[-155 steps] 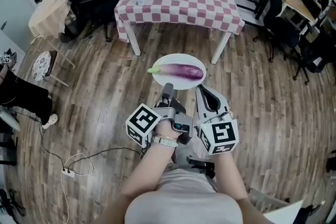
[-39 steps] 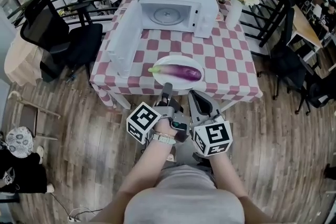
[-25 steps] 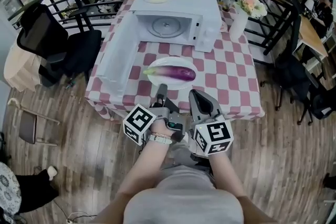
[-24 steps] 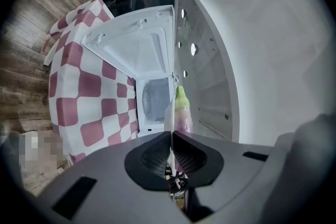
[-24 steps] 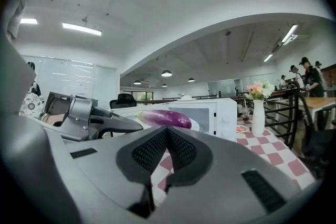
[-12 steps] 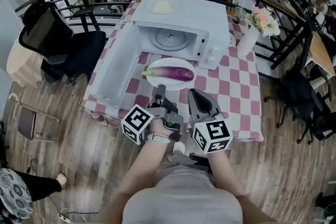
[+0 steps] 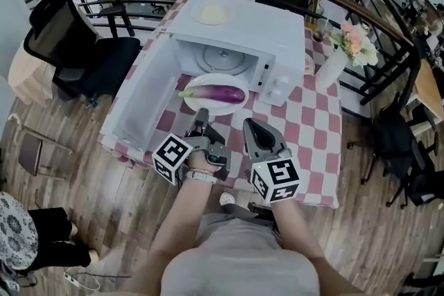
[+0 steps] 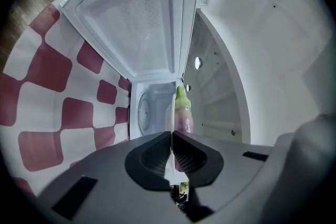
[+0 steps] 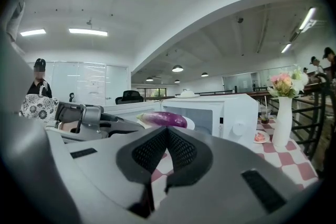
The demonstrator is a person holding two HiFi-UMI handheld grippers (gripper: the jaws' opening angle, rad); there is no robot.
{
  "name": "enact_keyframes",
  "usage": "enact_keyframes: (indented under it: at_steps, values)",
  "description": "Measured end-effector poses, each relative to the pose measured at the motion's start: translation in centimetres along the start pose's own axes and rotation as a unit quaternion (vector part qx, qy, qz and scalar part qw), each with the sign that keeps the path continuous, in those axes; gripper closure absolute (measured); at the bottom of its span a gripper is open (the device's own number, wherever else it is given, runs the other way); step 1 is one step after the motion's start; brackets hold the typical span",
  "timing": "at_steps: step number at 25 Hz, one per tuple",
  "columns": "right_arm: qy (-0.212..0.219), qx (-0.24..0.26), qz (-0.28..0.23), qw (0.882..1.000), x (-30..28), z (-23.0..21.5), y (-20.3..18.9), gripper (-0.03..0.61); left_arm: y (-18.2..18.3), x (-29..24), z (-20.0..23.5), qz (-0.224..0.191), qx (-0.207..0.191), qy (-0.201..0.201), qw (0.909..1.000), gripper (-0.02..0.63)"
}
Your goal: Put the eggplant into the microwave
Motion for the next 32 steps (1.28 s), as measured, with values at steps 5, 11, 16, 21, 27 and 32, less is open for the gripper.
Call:
enact_keyframes:
  at_steps: [5,11,16,21,27,32]
  values:
    - [0.015,0.006,0.013,1.000,-1.6,-1.2,-0.1,0.554,0.8,-2.3,0.7,-0.002,-0.012,0.005,0.9999,0.598]
    - [0.021,0.015,0.025,0.999,-4.4,-3.0,-0.3,0.554,1.2,-5.7,1.6,0.017,-0.023,-0.002,0.9996,0.598]
    - [0.021,0.021,0.025,0.999,-6.9,-4.3,-0.6,0.554,1.9,-8.1,2.8,0.027,-0.022,-0.007,0.9994,0.597]
    - [0.018,0.020,0.032,0.999,-8.6,-5.4,-1.9,0.554,2.0,-9.8,5.0,0.033,-0.014,-0.005,0.9993,0.598]
    - [0.018,0.020,0.030,0.999,-10.6,-6.7,-3.1,0.554,2.0,-12.7,7.0,0.038,-0.010,-0.005,0.9992,0.598]
    - [0.013,0.006,0.033,0.999,-12.1,-7.5,-4.6,0.554,2.0,-14.4,8.8,0.049,-0.009,-0.009,0.9987,0.597]
Point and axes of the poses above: the fingertips, and each gripper's own axes: x backward along the fingers, z to its left, y out of its top, the point moved 7 cm from there along x, backward along the fingers, and after that the axes turned 11 degrees about -x, right-handed, at the moved point
